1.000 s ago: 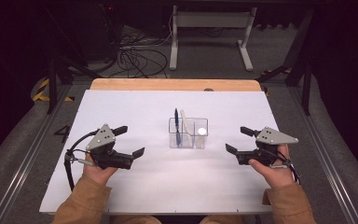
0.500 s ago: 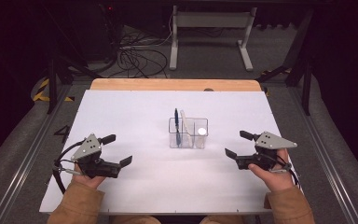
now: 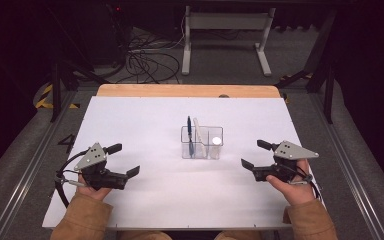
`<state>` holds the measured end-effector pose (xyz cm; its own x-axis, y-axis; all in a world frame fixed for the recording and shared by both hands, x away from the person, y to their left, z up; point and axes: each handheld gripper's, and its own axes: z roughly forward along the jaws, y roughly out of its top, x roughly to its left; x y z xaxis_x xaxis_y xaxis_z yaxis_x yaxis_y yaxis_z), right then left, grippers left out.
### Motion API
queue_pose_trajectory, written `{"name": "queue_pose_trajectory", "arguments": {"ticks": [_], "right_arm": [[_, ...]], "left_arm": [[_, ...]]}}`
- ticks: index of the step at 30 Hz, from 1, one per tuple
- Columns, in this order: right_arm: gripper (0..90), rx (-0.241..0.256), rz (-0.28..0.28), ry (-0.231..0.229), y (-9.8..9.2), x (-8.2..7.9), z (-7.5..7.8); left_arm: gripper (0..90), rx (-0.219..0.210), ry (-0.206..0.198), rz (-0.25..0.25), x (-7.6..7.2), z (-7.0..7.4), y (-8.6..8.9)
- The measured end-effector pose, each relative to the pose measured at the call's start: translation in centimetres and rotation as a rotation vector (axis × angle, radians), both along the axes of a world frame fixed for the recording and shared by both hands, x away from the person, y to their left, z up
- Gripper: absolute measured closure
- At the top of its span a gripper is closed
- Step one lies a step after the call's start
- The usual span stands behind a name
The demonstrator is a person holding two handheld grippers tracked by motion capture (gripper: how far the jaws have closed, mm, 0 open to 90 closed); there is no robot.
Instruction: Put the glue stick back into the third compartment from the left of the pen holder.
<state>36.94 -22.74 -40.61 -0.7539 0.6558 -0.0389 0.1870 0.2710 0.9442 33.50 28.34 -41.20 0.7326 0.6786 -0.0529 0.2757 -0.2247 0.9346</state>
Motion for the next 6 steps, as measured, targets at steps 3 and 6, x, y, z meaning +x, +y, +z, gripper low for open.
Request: {"name": "queue_pose_trajectory", "arguments": {"ticks": [3,6], "right_arm": [[12.1,-0.002,-0.001,0.007,0.08,0.06,-0.05],[12.1,-0.003,0.003,0.009,0.14,0.14,-0.08]], "left_arm": [[0.6,-0.003,-0.002,0.004,-0.06,0.04,-0.01],[0.6,-0.009,0.003,0.009,-0.11,-0.01,0.05]]}}
